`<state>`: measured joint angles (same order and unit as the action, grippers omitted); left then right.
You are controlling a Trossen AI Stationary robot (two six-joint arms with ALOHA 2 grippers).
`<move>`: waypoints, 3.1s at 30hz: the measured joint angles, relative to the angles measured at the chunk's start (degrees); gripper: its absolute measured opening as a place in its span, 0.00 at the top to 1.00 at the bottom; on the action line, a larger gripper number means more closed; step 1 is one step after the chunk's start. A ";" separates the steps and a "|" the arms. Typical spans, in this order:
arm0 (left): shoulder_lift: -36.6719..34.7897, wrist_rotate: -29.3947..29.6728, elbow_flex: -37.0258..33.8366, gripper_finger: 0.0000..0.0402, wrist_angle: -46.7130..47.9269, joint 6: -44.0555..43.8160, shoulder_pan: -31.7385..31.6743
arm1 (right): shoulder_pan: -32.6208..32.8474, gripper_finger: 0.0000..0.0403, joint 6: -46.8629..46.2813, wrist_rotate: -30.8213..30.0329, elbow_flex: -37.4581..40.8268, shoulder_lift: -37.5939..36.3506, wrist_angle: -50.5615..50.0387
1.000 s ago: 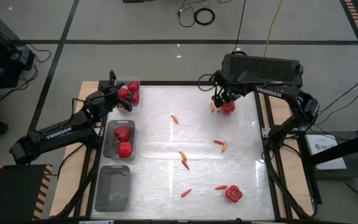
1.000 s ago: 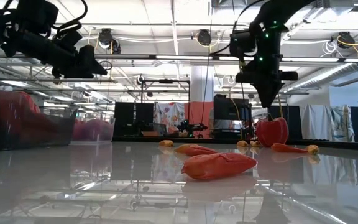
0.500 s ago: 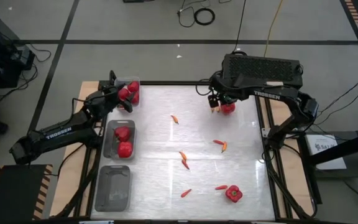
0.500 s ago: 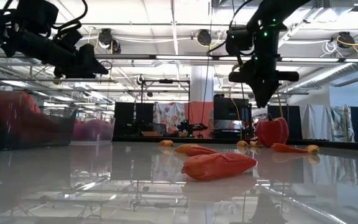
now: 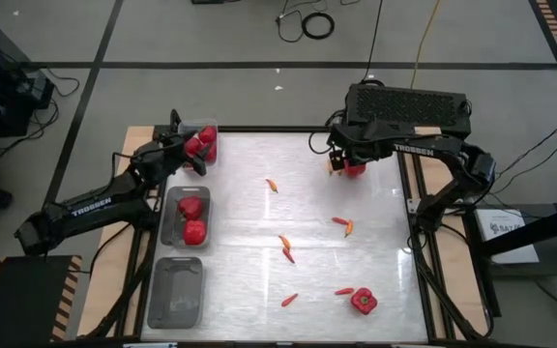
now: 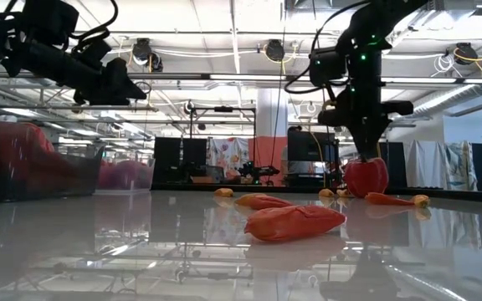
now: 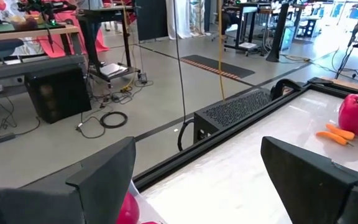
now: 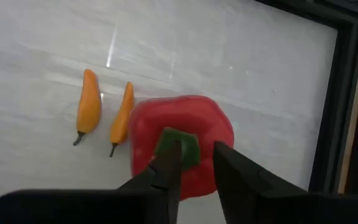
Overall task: Sort produce into baskets
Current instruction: Put the bell pepper into the top gray bin
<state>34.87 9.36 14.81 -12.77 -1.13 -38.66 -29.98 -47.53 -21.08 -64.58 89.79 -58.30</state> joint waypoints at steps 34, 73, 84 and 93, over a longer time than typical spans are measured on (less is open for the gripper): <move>0.00 -0.17 0.00 0.12 -0.38 0.37 -0.01 | 3.61 0.67 -4.64 -0.32 -0.02 0.01 0.91; -0.02 -0.17 0.00 0.12 -0.46 0.07 -0.01 | 4.68 0.67 -1.86 -2.41 3.43 0.01 4.83; 0.00 -0.17 0.00 0.12 -0.88 0.07 0.01 | 4.70 0.67 -1.18 -4.13 1.77 0.01 4.13; 0.00 -0.17 0.00 0.12 -0.88 0.05 0.01 | 4.70 0.67 -2.45 -4.57 4.76 0.01 8.00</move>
<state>34.87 9.19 14.81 -13.65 -1.07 -38.66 -25.28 -49.98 -25.65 -59.81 89.80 -50.29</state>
